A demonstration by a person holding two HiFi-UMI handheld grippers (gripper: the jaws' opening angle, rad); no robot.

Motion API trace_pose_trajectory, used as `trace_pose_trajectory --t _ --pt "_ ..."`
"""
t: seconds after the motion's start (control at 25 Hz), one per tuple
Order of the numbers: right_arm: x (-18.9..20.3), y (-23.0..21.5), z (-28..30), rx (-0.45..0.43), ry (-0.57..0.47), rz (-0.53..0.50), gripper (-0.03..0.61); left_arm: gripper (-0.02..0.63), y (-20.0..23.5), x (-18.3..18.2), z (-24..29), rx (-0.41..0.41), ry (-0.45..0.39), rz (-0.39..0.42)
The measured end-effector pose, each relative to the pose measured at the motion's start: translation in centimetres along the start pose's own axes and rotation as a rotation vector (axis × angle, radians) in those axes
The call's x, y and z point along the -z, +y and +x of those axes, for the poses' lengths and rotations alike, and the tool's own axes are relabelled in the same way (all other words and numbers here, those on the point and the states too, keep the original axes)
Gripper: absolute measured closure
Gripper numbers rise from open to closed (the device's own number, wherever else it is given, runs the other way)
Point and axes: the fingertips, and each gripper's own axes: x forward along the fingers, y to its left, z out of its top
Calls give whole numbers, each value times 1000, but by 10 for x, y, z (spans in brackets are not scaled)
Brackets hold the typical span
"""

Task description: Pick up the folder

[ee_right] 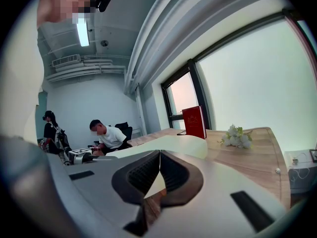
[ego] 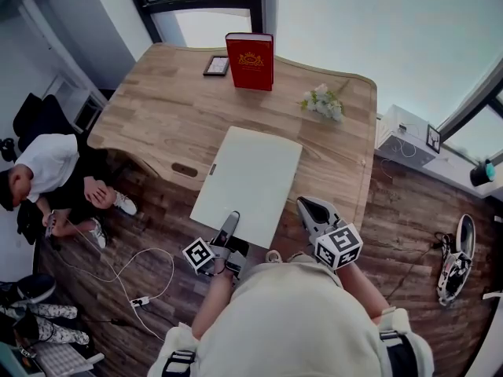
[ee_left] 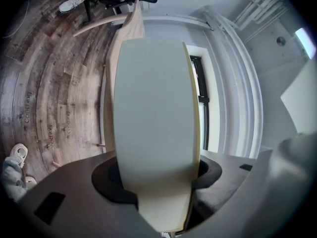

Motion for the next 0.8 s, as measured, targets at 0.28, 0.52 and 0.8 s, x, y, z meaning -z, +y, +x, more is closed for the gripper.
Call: trace_pose_trajectory --t 0.28,0.52,0.8 --pt "-3 -3 3 -3 -8 -1 559 327 -24 -1 -6 28 -19 15" --pt "-6 -5 4 -8 -17 1 559 327 -38 -7 -9 42 -40 14" --pt "-9 -12 1 -3 -25 2 559 327 -55 -11 -12 73 -64 -4"
